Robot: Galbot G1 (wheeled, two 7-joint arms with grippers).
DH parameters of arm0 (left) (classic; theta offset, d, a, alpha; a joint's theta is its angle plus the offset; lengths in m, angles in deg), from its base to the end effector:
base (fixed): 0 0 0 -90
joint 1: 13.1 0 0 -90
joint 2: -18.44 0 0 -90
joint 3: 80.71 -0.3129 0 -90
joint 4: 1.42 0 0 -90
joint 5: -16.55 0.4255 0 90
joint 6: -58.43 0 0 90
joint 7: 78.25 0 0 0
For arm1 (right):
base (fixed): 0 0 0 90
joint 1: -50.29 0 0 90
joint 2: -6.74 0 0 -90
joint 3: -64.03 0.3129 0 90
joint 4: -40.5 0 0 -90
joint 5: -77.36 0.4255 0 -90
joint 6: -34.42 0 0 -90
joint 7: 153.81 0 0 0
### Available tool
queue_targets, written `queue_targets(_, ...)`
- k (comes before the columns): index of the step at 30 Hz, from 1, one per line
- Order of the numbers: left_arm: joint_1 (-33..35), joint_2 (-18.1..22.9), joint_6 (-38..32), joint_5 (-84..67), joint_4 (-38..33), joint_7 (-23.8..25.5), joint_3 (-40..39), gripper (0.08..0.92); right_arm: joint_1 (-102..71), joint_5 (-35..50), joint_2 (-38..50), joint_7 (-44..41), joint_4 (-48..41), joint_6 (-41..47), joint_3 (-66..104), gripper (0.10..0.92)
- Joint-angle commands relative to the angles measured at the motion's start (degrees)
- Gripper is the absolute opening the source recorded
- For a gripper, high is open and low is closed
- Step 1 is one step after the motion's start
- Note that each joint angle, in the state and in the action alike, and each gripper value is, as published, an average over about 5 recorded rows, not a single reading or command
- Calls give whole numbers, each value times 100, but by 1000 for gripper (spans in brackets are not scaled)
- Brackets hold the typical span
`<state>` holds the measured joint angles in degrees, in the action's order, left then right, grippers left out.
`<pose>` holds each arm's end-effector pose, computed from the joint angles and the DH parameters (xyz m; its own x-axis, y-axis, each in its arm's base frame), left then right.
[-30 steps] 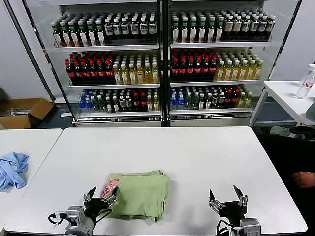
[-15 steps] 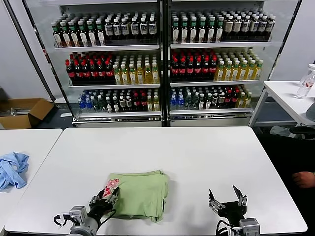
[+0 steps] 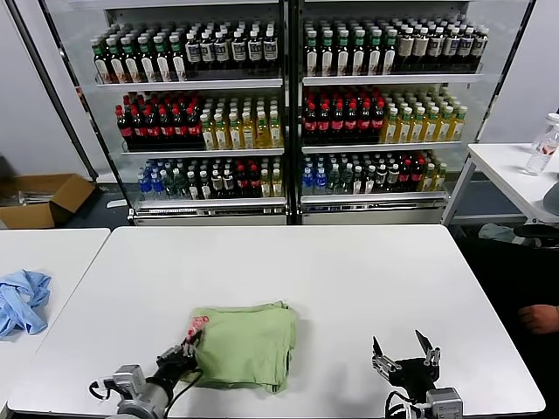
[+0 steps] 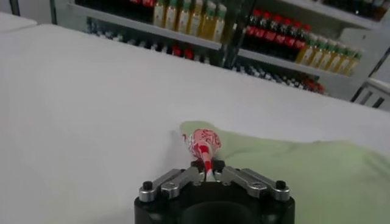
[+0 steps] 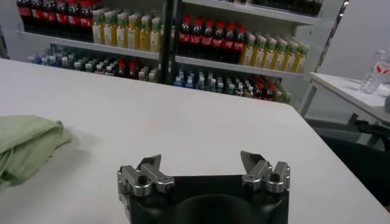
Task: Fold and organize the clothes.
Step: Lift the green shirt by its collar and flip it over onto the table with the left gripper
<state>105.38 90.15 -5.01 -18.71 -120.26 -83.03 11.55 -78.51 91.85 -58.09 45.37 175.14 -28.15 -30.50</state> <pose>0.2808 0.0477 -0.2634 -0.8756 0.1645 0.4541 0.0382 0.9609 -0.2744 0.2209 0.0157 -0.2069 -0.9176 0.0227 0.3969 -0.0500 0.9838 -0.1719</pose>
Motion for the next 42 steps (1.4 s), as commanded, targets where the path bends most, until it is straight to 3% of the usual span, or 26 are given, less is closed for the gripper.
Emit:
queue_targets(1,-3,-855,541,-1796,-984,124,2081,118,-10,2,5,13,-8,-12,33,823)
queue_targets(7,149,-2057,676,-2895,-319,257,4011,119,42,13,47,17,29,-10,20,823)
queue_targets(10,192,-2388,679,-3070,-172,280,4271,119,72,19,62,18,40,-6,18,823)
queue_targets(12,127,-2353,678,-2991,-355,212,4000,119,80,19,51,20,47,-1,16,823)
queue_targets(15,-50,-1925,671,-2446,-882,123,2890,119,43,11,36,24,70,3,40,822)
queue_targets(18,-199,-1121,662,-1406,-1309,120,1013,119,-15,1,37,28,83,4,87,823)
queue_targets(22,-309,17,652,111,-1372,236,-1222,119,-80,-36,4,34,97,3,105,823)
queue_targets(25,-414,724,627,1010,-1238,263,-2349,119,-123,-65,-26,41,113,2,112,822)
queue_targets(29,-580,1399,385,1584,-984,106,-2770,119,-176,-89,-39,50,129,-11,140,823)
queue_targets(32,-773,1703,109,1762,-711,-307,-2757,119,-184,-100,-45,50,136,-13,147,823)
queue_targets(38,-1341,1978,-136,1638,-160,-1370,-2505,119,-94,-109,-52,40,115,-4,112,823)
queue_targets(42,-1666,1994,-128,1160,132,-1590,-2330,119,116,-79,-41,7,53,36,94,823)
